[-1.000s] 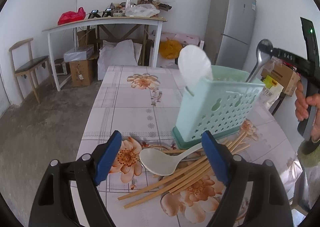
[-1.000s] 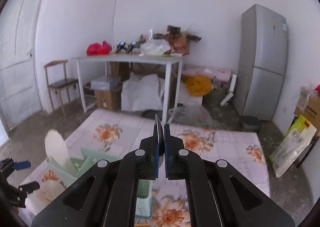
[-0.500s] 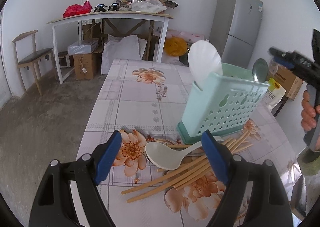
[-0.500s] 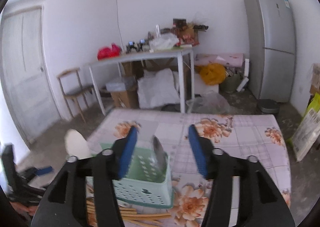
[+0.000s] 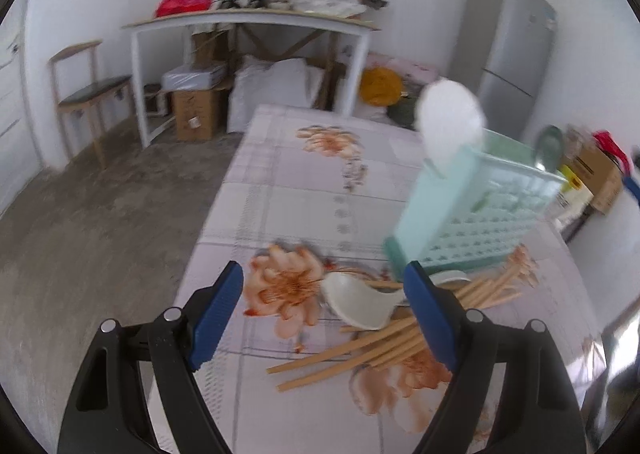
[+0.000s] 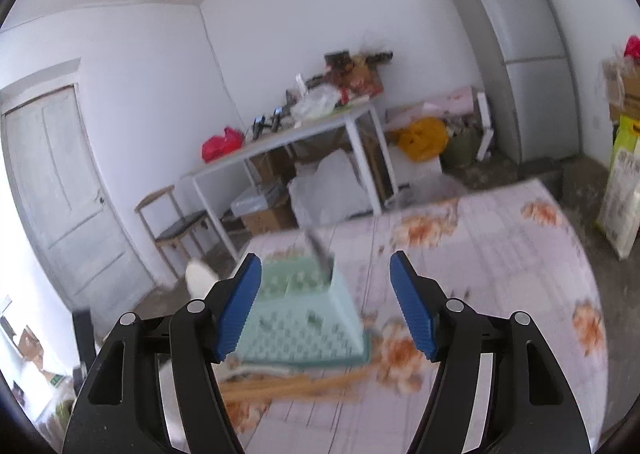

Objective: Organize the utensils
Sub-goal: 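Grasp the white ceramic spoon on the table with the right tool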

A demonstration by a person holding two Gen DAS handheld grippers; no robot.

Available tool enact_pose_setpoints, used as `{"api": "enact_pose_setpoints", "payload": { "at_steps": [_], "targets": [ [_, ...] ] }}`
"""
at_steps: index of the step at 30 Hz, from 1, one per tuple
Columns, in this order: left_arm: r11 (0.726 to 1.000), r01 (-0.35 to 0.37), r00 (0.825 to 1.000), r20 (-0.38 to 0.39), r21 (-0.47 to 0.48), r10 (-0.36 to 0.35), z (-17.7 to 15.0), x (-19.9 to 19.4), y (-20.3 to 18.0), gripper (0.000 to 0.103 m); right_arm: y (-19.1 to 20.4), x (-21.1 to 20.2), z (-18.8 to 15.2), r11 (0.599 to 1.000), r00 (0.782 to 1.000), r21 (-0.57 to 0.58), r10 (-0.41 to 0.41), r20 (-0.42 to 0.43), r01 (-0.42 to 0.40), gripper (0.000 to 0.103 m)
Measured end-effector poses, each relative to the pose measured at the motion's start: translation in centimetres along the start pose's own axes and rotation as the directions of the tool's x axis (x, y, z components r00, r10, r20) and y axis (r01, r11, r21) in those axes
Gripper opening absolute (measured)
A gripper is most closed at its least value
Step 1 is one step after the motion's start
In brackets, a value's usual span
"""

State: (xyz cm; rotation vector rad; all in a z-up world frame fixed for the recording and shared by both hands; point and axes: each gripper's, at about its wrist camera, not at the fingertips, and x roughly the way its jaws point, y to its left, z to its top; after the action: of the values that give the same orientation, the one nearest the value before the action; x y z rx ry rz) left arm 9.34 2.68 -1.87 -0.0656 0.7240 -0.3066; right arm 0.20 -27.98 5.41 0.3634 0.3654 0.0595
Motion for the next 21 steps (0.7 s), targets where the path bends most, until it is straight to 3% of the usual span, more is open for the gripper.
{"api": "enact_pose_setpoints", "payload": {
  "at_steps": [4, 10, 15, 18, 21],
  "targets": [
    [0.996, -0.054, 0.999, 0.001, -0.067, 0.054, 0.0, -0.1, 1.6, 0.08, 2.5, 2.8, -3.0, 0.998, 0.991, -0.024, 0.063, -0.121, -0.066, 0.064],
    [0.99, -0.065, 0.998, 0.0, -0.128, 0.066, -0.2, -0.3, 3.5, 0.073, 10.0, 8.4, -7.1, 0.967, 0.942, -0.156, 0.149, -0.3, -0.203, 0.061],
    [0.986, -0.032, 0.999, -0.008, -0.165, 0.031, -0.4, 0.0, 4.7, 0.058, 16.1, 13.7, -10.5, 0.915, 0.895, -0.304, 0.114, -0.431, -0.264, 0.048],
    [0.981, -0.003, 1.0, -0.018, -0.196, 0.0, -0.7, 0.5, 5.5, 0.049, 18.5, 16.4, -12.2, 0.884, 0.877, -0.383, 0.06, -0.478, -0.269, 0.042],
    [0.978, 0.02, 0.999, -0.028, -0.209, -0.026, -0.8, 1.1, 6.1, 0.043, 20.2, 17.9, -13.6, 0.854, 0.872, -0.45, 0.01, -0.49, -0.263, 0.038]
  ]
}}
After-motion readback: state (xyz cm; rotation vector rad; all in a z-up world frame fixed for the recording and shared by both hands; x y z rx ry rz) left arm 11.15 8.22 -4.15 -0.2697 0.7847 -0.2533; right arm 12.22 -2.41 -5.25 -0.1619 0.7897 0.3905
